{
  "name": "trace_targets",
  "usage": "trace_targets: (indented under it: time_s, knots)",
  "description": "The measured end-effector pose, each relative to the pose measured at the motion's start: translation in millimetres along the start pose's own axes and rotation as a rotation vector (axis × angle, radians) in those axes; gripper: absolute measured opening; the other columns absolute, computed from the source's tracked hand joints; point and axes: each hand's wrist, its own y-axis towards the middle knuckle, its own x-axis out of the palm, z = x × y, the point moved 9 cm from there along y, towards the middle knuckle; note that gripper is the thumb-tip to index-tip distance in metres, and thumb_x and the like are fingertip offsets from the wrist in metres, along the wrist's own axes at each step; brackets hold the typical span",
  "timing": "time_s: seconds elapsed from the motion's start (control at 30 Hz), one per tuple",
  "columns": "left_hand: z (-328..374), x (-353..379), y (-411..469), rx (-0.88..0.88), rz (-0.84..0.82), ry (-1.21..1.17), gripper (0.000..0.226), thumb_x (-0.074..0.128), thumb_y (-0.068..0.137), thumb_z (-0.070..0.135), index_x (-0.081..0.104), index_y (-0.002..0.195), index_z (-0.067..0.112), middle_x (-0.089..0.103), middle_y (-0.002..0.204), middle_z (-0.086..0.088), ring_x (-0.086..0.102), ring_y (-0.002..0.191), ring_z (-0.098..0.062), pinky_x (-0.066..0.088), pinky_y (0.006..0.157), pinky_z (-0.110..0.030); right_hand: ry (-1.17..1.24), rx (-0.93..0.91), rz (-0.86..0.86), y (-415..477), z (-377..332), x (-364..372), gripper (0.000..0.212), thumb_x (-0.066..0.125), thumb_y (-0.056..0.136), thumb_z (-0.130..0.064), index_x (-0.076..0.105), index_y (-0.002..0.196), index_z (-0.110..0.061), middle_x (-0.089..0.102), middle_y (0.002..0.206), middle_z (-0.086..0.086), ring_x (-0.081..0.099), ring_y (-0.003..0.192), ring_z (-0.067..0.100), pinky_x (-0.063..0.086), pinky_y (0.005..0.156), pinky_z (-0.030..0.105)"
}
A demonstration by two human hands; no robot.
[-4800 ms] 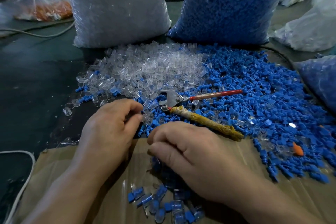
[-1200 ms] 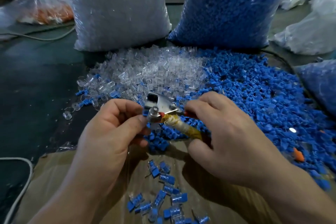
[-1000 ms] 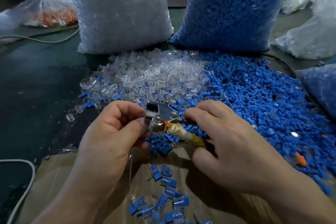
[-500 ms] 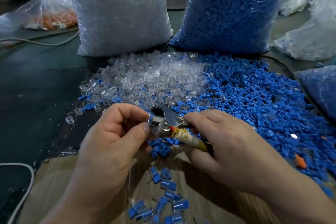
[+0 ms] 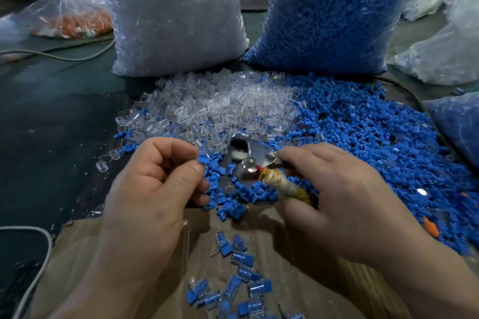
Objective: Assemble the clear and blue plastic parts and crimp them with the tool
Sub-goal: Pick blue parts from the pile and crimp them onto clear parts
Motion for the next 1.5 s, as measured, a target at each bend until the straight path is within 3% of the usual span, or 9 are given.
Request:
trace_targets:
  time_s: [0.17,0.4,0.5,0.7,1.0,1.1,1.23,1.37,1.5]
  knots:
    - [-12,20,-7,-0.178,-0.141,0.142,0.031,0.068,0.086,0.007,0.070,0.082,0.038,0.067,0.061,-0.001,0.059,0.047,-0.005,0.048,0.045,-0.014,-0.239,0.078,-0.036,14,17,9,0.061,0.049,0.077,-0.057,0.058,0.125,-0.021,0.066,0.105,-0.003,0.055,0.096,0.022,0.047,0.084,0.041]
    - [-7,22,-12,-0.128,-0.097,0.247,0.026,0.071,0.084,0.021,0.067,0.089,0.047,0.070,0.069,0.008,0.063,0.053,-0.003,0.049,0.044,-0.016,-0.246,0.089,-0.096,16,16,17,0.053,0.051,0.083,-0.062,0.053,0.126,-0.031,0.057,0.123,-0.006,0.044,0.117,0.021,0.021,0.104,0.040]
    - [2,26,-17,-0.035,-0.102,0.352,0.019,0.068,0.078,0.036,0.065,0.093,0.048,0.071,0.075,0.020,0.066,0.063,0.000,0.053,0.052,-0.024,-0.099,-0.022,0.048,8,-20,3,0.043,0.040,0.086,-0.057,0.063,0.107,-0.027,0.065,0.102,-0.007,0.057,0.097,0.017,0.043,0.089,0.041]
    - [18,32,-25,0.101,-0.123,0.349,0.008,0.069,0.086,0.049,0.068,0.093,0.047,0.072,0.080,0.021,0.068,0.069,0.002,0.051,0.054,-0.008,-0.019,-0.169,0.061,0,-44,9,0.009,0.068,0.090,-0.025,0.063,0.092,-0.019,0.060,0.083,-0.003,0.056,0.076,0.020,0.040,0.072,0.036]
    - [-6,34,-18,-0.244,-0.302,0.189,0.052,0.049,0.068,0.071,0.064,0.076,0.021,0.057,0.052,0.004,0.050,0.042,-0.007,0.042,0.040,-0.017,0.114,-0.175,0.053,0,-57,9,0.023,0.042,0.098,-0.029,0.059,0.085,-0.019,0.056,0.078,-0.005,0.049,0.071,0.016,0.042,0.066,0.038]
    - [10,33,-18,-0.046,-0.283,0.221,0.039,0.058,0.081,0.071,0.065,0.078,0.033,0.058,0.053,0.005,0.049,0.042,-0.002,0.040,0.038,-0.015,0.471,0.091,-0.108,-1,-40,22,0.026,0.041,0.089,-0.045,0.050,0.074,-0.025,0.052,0.065,-0.009,0.047,0.061,0.006,0.039,0.054,0.033]
    - [35,42,-27,0.247,-0.350,0.325,0.016,0.057,0.084,0.055,0.063,0.093,0.043,0.068,0.073,0.014,0.063,0.057,-0.003,0.048,0.045,-0.014,1.264,0.448,-0.378,-15,-33,48,0.019,0.049,0.073,-0.032,0.053,0.057,-0.022,0.044,0.050,-0.007,0.040,0.046,0.009,0.033,0.045,0.026]
    - [33,33,-22,0.244,-0.331,0.489,0.013,0.063,0.087,0.055,0.061,0.097,0.046,0.069,0.086,0.019,0.067,0.074,-0.004,0.057,0.059,-0.029,0.579,0.282,-0.172,-10,-20,31,0.031,0.047,0.083,-0.054,0.054,0.076,-0.025,0.060,0.067,-0.012,0.051,0.051,0.004,0.045,0.049,0.034]
    - [34,21,-18,0.223,-0.319,0.627,0.023,0.053,0.079,0.061,0.060,0.095,0.047,0.066,0.092,0.027,0.062,0.081,0.006,0.042,0.058,-0.017,0.371,0.151,-0.201,-11,-31,20,0.017,0.049,0.091,-0.050,0.051,0.084,-0.035,0.058,0.078,-0.013,0.052,0.069,0.002,0.040,0.054,0.025]
